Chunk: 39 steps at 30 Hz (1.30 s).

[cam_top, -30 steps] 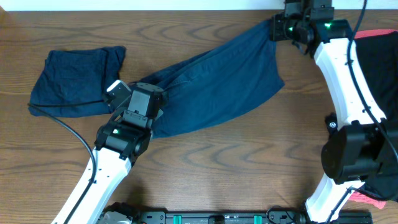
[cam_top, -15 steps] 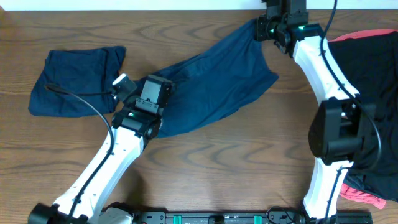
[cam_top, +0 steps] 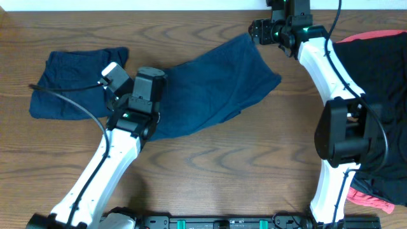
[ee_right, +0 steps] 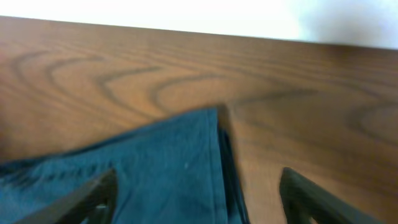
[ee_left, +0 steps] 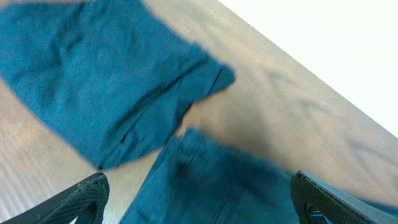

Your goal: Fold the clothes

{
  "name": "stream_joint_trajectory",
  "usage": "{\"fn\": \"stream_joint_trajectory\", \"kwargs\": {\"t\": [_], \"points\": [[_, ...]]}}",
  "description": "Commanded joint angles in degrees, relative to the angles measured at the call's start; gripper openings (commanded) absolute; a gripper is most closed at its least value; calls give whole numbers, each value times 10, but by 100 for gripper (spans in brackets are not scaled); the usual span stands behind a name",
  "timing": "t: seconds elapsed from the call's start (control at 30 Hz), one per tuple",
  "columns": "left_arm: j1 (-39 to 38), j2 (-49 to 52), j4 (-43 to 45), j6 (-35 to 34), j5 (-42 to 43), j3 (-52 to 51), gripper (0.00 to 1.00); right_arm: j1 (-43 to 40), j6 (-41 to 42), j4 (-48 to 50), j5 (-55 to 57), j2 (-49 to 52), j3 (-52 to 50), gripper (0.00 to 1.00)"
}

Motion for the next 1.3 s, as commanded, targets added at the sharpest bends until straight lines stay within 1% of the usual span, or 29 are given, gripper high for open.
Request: {"fn": "stream_joint_trajectory", "kwargs": {"t": [0.0, 0.03, 0.07, 0.1, 0.13, 0.17, 0.2, 0.23, 0.27, 0.5, 0.7, 0.93, 1.1, 1.17, 1.27], "points": [[3, -30, 14, 77, -3, 13, 92, -8, -24, -48, -20, -61, 2, 62], [3, -31, 14, 84, 11, 13, 90, -8, -31, -66, -23, -64, 2, 50], [3, -30, 12, 86, 36, 13, 85, -8, -38, -91, -25, -65, 2, 30], [3, -27, 10, 86, 57, 13, 75, -6, -41, -106, -25, -65, 2, 12], [3, -20, 10, 86, 82, 13, 65, -5, -51, -125, -25, -61, 2, 1], [3, -11, 10, 86, 104, 13, 51, -3, -55, -139, -25, -57, 0, 1], [3, -2, 11, 86, 119, 13, 42, -1, -55, -146, -25, -53, -3, 1], [3, 12, 12, 86, 130, 13, 29, 1, -55, -149, -25, -48, -8, 1], [3, 26, 14, 85, 135, 13, 25, 3, -55, -149, -25, -42, -12, 1], [3, 135, 16, 85, 182, 13, 25, 20, -78, -167, -27, 4, -30, 1], [3, 184, 13, 85, 209, 13, 26, 25, -82, -200, -21, 47, -35, 1], [3, 202, -18, 83, 256, 11, 25, 24, -83, -259, 43, 96, -35, 1], [3, 219, -23, 74, 259, 5, 25, 21, -82, -292, 105, 119, -35, 1], [3, 225, -32, 74, 279, 4, 26, 19, -82, -310, 131, 120, -35, 1], [3, 226, -58, 74, 332, 4, 25, 13, -48, -350, 217, 118, -35, 1]]}}
